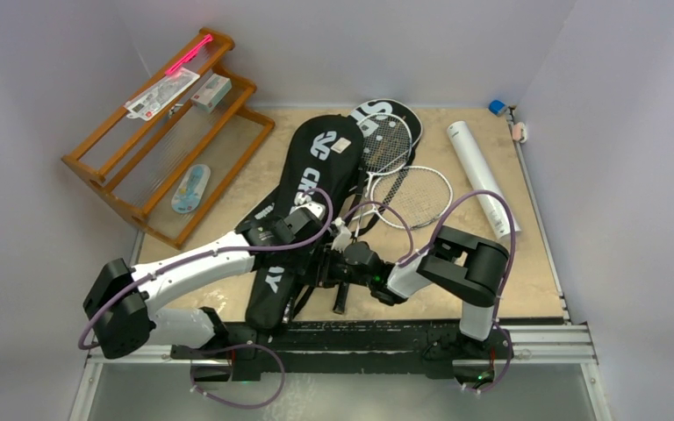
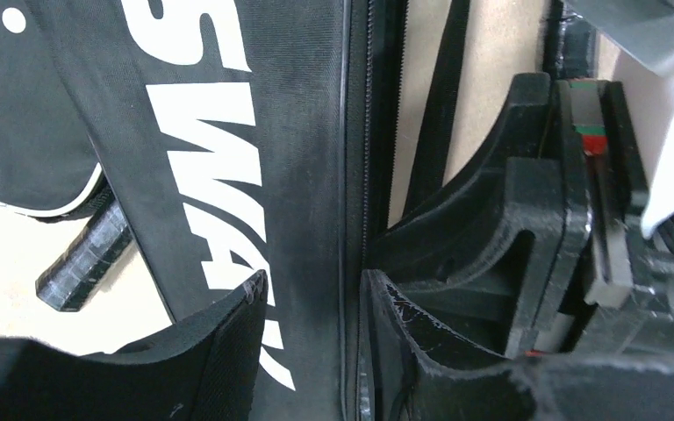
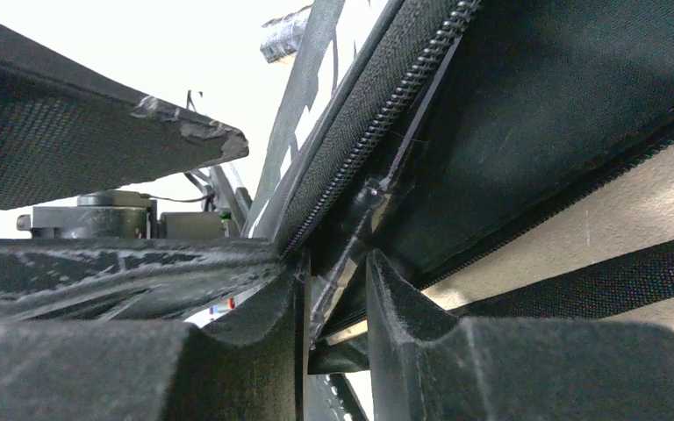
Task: Pack up the badminton gear
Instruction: Place the racket in the racket bag.
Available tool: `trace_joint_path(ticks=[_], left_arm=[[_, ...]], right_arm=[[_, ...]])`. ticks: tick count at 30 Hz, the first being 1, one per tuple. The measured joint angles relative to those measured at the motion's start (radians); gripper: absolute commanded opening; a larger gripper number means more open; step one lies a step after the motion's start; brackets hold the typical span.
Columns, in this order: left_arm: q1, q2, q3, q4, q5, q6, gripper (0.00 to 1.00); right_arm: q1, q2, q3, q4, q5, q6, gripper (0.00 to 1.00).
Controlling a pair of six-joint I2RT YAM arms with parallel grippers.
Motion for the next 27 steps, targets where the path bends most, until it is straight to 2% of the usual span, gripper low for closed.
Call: trace_joint_path(ticks=[6, 8, 9, 12, 13, 21, 27], left_arm=[[0.0, 0.06, -0.007, 0.049, -0.032, -0.001, 0.42], [0.001, 0.09, -0.007, 0.058, -0.048, -0.001, 0.39], [0.001, 0.107, -0.006, 0.062, -0.056, -0.002, 0.34], [0.001, 0.137, -0.003, 0.068, -0.062, -0.012, 0.05], [0.001, 0.143, 0.0, 0.072, -0.061, -0.018, 0.0], [0.001, 0.143, 0.061, 0.034, -0.074, -0.019, 0.0], [0.004, 0.058, 0.082, 0.017, -0.033, -0.019, 0.0]], right_arm=[[0.0, -0.003, 0.0, -0.008, 0.005, -0.019, 0.1], [0.0, -0.003, 0.0, -0.01, 0.005, -0.024, 0.1], [0.0, -0.003, 0.0, -0.013, 0.005, -0.026, 0.1], [0.0, -0.003, 0.0, -0.016, 0.007, -0.03, 0.1], [0.0, -0.004, 0.0, -0.014, 0.008, -0.031, 0.1], [-0.007, -0.039, 0.0, -0.038, 0.03, -0.032, 0.09], [-0.04, -0.043, 0.0, -0.039, 0.002, -0.031, 0.08]])
